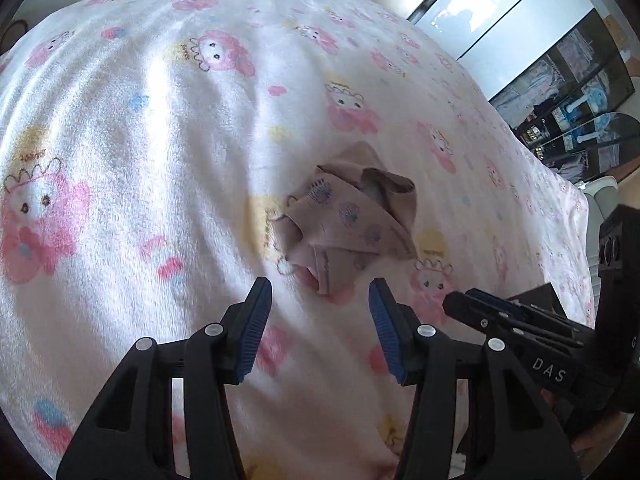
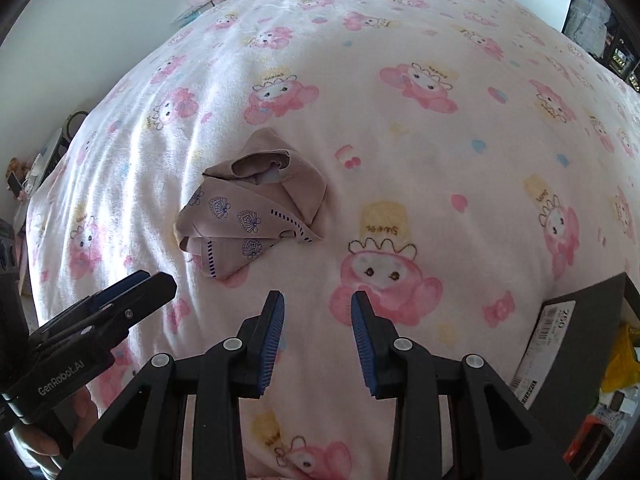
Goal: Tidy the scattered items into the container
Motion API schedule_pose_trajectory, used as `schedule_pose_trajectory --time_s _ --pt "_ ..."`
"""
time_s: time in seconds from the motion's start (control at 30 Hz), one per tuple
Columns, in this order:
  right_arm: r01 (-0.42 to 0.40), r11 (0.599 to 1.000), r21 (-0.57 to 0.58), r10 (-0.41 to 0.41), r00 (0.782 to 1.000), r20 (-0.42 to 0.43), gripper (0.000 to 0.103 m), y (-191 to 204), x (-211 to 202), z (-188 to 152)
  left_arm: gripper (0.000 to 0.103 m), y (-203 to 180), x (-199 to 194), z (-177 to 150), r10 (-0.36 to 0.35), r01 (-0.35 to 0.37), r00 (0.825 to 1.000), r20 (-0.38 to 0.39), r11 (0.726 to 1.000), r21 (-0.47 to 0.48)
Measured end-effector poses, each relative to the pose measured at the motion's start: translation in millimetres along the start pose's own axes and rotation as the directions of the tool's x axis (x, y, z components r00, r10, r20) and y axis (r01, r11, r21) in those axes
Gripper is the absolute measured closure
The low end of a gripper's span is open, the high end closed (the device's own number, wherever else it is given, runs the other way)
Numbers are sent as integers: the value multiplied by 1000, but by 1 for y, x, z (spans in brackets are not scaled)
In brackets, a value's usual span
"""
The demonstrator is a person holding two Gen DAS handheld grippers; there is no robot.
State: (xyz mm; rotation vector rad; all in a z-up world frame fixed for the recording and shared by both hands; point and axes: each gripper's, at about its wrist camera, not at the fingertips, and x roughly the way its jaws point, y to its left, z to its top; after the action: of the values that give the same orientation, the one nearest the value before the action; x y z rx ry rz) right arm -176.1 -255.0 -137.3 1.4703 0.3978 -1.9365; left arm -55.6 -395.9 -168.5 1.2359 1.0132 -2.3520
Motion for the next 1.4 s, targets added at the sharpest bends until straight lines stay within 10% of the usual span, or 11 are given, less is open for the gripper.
schedule_pose_trajectory --time_s 0.3,0.4,0.47,0.9,1.0,1.17,1.23,1.3,1.4 --pt "-38 996 85 42 998 -46 72 -24 34 3 53 16 54 27 -14 15 1000 12 995 -101" --pt "-44 994 98 49 997 -56 72 -29 39 2 89 4 55 24 18 -18 1000 -6 999 -33" --pt "-68 992 106 73 996 -43 72 -31 37 -1 95 -3 46 18 11 -11 1000 2 1000 9" --pt "-155 982 107 157 987 -12 72 -15 8 -15 91 -5 -21 -63 -141 141 989 -32 990 4" --pt "-149 984 99 155 986 -60 61 -10 21 -15 72 11 -16 -58 -124 123 992 -32 991 -54" --pt "-203 973 114 224 947 -231 50 -5 70 -15 67 22 3 -53 -113 107 992 -59 990 -96" --pt "-248 958 142 274 938 -213 57 -7 70 -13 70 19 8 -53 -122 114 989 -79 989 -96" --pt "-306 942 141 326 933 -154 90 -8 57 -12 87 7 4 -54 -130 126 989 -75 990 -57" --pt "-316 937 145 330 940 -84 97 -12 34 -15 95 -14 -12 -54 -147 147 988 -53 989 8"
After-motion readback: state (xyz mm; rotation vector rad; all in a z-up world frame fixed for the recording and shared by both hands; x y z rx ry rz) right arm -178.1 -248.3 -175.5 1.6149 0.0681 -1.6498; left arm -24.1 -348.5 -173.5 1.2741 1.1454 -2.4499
